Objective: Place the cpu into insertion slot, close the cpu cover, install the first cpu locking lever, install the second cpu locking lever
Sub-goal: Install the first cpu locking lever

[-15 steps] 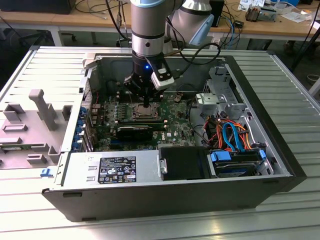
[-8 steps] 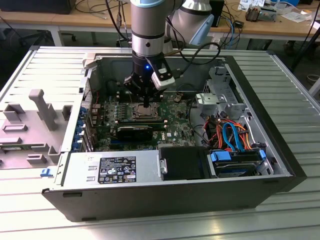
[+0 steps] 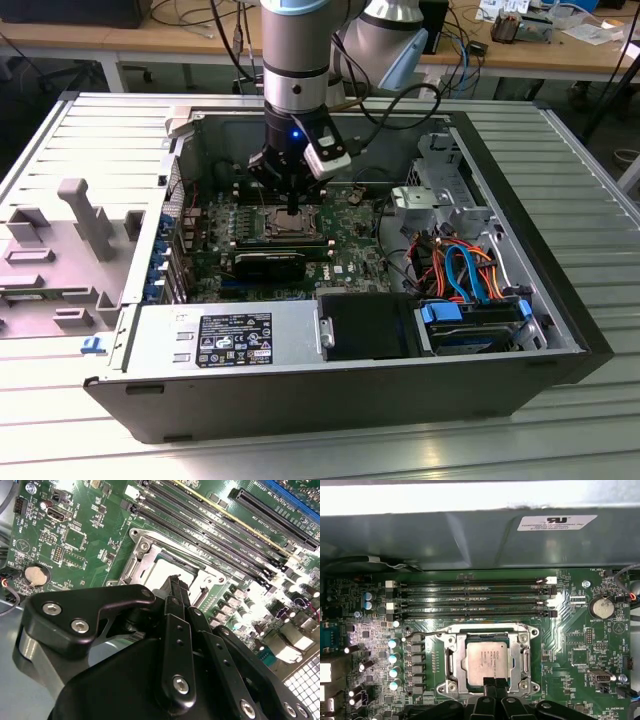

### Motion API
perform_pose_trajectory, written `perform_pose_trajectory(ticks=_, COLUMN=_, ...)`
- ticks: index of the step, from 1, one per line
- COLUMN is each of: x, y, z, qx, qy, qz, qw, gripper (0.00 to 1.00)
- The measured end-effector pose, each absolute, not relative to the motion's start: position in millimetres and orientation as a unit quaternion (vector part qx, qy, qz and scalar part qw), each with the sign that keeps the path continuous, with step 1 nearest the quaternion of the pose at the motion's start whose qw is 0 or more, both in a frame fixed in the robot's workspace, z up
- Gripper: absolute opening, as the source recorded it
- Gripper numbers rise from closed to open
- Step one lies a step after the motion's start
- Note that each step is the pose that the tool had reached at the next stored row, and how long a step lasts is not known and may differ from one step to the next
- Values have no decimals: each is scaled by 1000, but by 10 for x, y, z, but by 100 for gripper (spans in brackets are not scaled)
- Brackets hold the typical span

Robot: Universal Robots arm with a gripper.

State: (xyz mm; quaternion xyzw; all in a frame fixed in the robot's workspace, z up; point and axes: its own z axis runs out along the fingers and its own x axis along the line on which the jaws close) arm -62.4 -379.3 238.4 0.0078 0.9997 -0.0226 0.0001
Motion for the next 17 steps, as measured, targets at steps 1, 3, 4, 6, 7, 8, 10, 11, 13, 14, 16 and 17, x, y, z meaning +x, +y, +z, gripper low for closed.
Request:
perform_pose_trajectory(ticks=1, x=-624, y=-3793, z=2384, qx=6, qy=1000, qz=-23, qw=0, gripper=11)
perform_pose_trajectory(ticks=3, x=-624, y=-3793, z=2384, qx=3, qy=1000, qz=-23, qw=0, gripper=11)
perform_pose_trajectory(ticks=4, x=-624, y=-3793, z=2384, qx=2, qy=1000, qz=-23, qw=0, gripper=11)
perform_pose_trajectory(ticks=6, x=-624, y=-3793, z=2384, qx=0, qy=1000, qz=-23, qw=0, gripper=11)
perform_pose_trajectory(ticks=7, x=-624, y=-3793, z=2384, qx=-2, qy=1000, qz=-23, qw=0, gripper=11)
perform_pose_trajectory(ticks=8, x=-624, y=-3793, z=2384, qx=-3, qy=1000, qz=-23, qw=0, gripper=11)
perform_pose_trajectory(ticks=10, x=-624, y=-3793, z=2384, qx=-7, qy=1000, qz=-23, qw=0, gripper=11)
perform_pose_trajectory(ticks=11, x=-624, y=-3793, z=2384, qx=-9, qy=1000, qz=-23, qw=0, gripper=11)
perform_pose_trajectory(ticks=13, x=-624, y=-3793, z=2384, qx=-11, qy=1000, qz=-23, qw=0, gripper=11)
perform_pose_trajectory(ticks=14, x=-624, y=-3793, z=2384, qx=-12, qy=1000, qz=-23, qw=0, gripper=11)
perform_pose_trajectory(ticks=16, x=-624, y=-3793, z=2384, qx=-14, qy=1000, qz=-23, qw=1, gripper=11)
perform_pose_trajectory(ticks=17, x=-624, y=-3793, z=2384, qx=-15, qy=1000, qz=-23, qw=1, gripper=11)
